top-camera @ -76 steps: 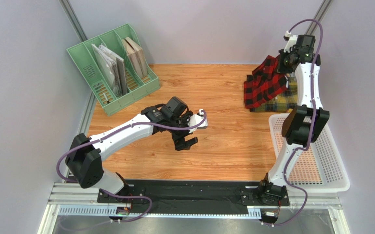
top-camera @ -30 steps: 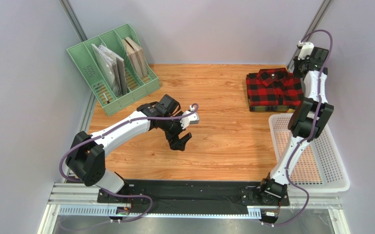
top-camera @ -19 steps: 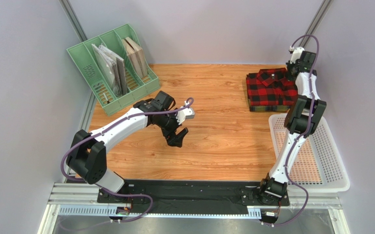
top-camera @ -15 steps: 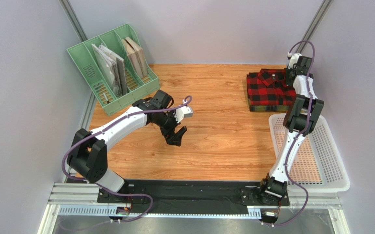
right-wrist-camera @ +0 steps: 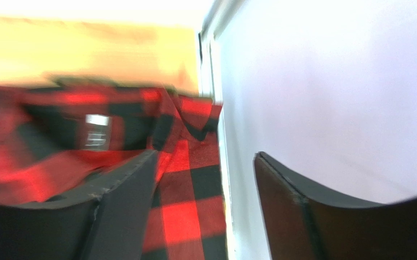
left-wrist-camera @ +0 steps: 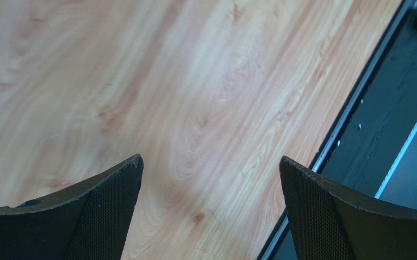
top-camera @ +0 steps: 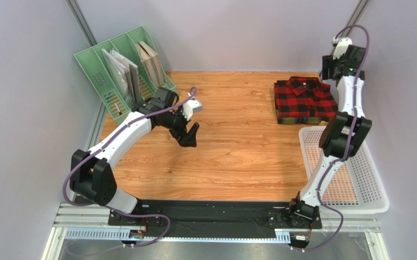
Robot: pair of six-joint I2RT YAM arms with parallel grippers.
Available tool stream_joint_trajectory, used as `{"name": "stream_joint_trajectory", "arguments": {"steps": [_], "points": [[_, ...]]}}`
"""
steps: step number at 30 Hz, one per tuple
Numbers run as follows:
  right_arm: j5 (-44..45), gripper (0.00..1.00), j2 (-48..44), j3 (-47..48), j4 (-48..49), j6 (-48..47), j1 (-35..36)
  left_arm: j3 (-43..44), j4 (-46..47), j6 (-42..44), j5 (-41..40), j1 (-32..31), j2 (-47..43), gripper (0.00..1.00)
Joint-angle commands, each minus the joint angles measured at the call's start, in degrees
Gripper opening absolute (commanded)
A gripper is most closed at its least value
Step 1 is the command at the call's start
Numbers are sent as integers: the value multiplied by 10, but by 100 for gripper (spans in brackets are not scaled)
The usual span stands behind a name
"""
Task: Fold and stack the long sleeve shirts
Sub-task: Neatly place the folded shirt to the corner
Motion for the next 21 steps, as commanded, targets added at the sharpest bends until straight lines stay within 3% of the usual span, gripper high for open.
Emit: {"name": "stream_joint_trajectory", "arguments": {"steps": [1,4,7,15,21], "points": [[-103,80,-160,17,-63,19,-1,80,-19,-44,19,59,-24,99],[-168,90,-221,7,-150,41,10,142,-88,-58,-22,79,3,99],[-205,94,-303,-68,-194,58,41,149,-104,-65,-68,81,-4,99],[-176,100,-539,-454,-149,108,248,53,-67,-69,-118,80,-77,99],[-120,100,-640,-623,-112,144,365,-40,-38,-56,-147,77,-135,99]]}}
